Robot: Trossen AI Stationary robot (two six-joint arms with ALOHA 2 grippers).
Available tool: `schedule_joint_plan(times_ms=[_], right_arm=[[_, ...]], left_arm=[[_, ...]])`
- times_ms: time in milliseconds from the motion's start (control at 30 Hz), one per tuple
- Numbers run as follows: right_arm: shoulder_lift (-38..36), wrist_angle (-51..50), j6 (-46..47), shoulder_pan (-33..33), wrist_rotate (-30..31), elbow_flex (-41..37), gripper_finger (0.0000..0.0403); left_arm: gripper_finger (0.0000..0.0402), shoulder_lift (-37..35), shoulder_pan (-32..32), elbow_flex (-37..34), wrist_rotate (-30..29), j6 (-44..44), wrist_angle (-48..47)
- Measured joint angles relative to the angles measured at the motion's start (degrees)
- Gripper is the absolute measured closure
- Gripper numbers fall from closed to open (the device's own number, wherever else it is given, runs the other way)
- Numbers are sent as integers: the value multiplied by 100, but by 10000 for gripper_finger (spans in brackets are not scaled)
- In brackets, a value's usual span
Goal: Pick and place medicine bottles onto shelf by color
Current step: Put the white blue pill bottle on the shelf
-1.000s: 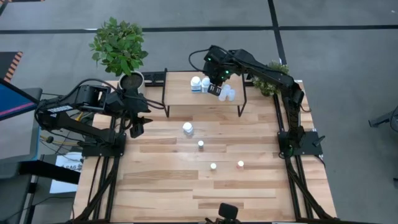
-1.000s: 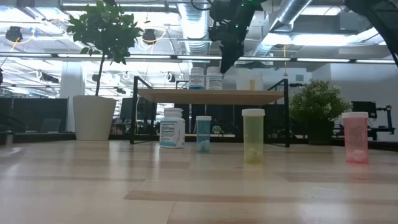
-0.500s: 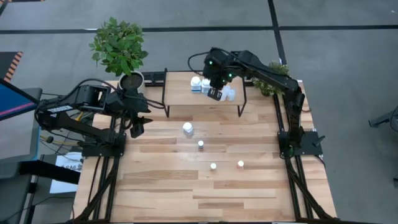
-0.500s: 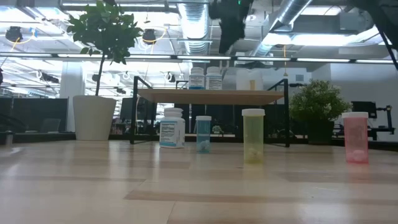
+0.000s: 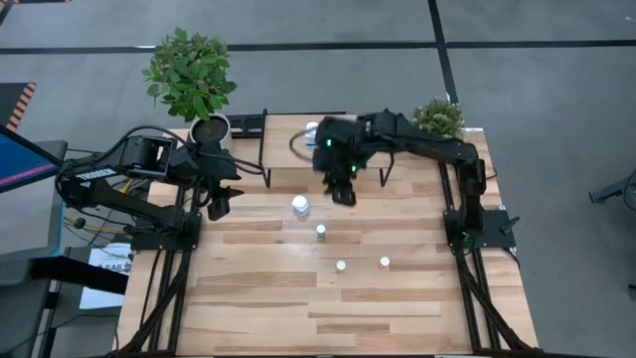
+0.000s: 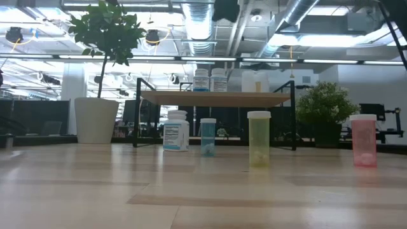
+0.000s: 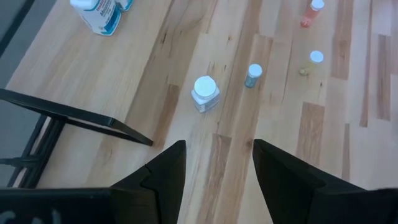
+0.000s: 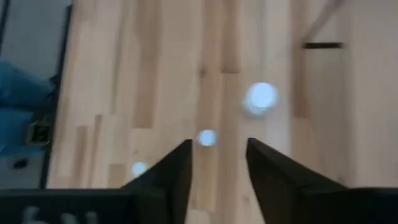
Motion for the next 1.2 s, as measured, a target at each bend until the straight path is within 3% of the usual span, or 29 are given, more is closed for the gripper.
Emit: schedule_joint_plan(times_ms=[200,367,767,1033,1200], right_arm=[[352,337,201,484,584,2,124],[797,787,628,683,786,27,82],[1952,925,2081,731,1413,2,84],[2033,1101,2866,664,2563,9,85],[2013,1188,3522,620,2726,20,85]], left_arm=[[228,0,-1,2,0,33,0],[228,-2,-1,1,63,82,-38],[228,-195,-24,-2,158,166,-371],[228,-385,-25,0,170,168,-379],[228,-400,-26,0,170,142,-379]])
